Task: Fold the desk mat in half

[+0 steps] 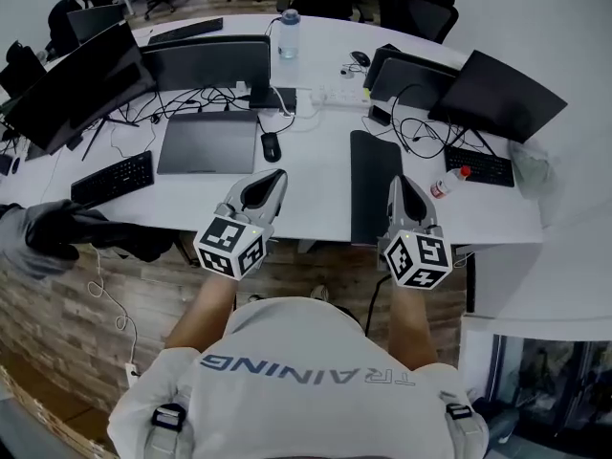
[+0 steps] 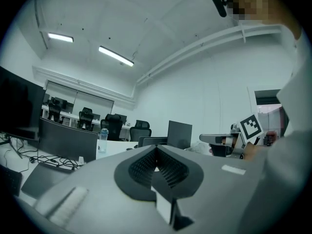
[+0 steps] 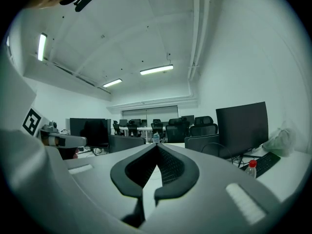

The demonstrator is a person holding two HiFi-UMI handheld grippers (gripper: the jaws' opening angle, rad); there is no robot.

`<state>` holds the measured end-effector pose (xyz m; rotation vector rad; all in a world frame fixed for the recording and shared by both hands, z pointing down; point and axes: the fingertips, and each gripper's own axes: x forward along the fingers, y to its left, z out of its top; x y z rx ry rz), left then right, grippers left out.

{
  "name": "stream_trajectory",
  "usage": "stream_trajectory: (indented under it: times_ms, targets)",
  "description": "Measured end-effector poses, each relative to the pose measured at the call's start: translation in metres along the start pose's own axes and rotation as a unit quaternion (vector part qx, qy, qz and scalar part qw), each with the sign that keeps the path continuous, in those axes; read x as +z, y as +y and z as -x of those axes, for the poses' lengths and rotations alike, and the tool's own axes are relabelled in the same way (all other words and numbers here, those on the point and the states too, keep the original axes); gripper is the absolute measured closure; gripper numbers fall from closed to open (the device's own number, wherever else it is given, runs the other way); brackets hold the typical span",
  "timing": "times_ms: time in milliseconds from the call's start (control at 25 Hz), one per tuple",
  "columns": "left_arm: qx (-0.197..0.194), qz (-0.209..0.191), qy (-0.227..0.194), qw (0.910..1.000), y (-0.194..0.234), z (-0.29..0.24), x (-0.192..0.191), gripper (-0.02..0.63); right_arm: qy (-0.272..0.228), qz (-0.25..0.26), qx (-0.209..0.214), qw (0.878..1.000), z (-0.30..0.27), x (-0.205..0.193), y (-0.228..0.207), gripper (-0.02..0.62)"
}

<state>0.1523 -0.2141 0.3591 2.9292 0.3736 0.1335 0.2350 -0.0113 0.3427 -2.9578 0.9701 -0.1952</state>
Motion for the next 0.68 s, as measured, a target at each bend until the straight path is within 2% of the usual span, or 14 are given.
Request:
stream_trajectory:
  times_ms: [280, 680]
  targets:
    - [0.002, 0.001, -0.004, 1.0, 0.017, 0.008, 0.005, 0.606, 0.001, 0.0, 0.016, 1.0, -0.011, 0.0, 0.02, 0.583]
    - [-0.015, 0.001, -0.006, 0.9999, 0.014, 0.004, 0.006, 0.606, 0.01, 0.004, 0.015, 1.0, -0.014, -0.004, 0.025, 0.583]
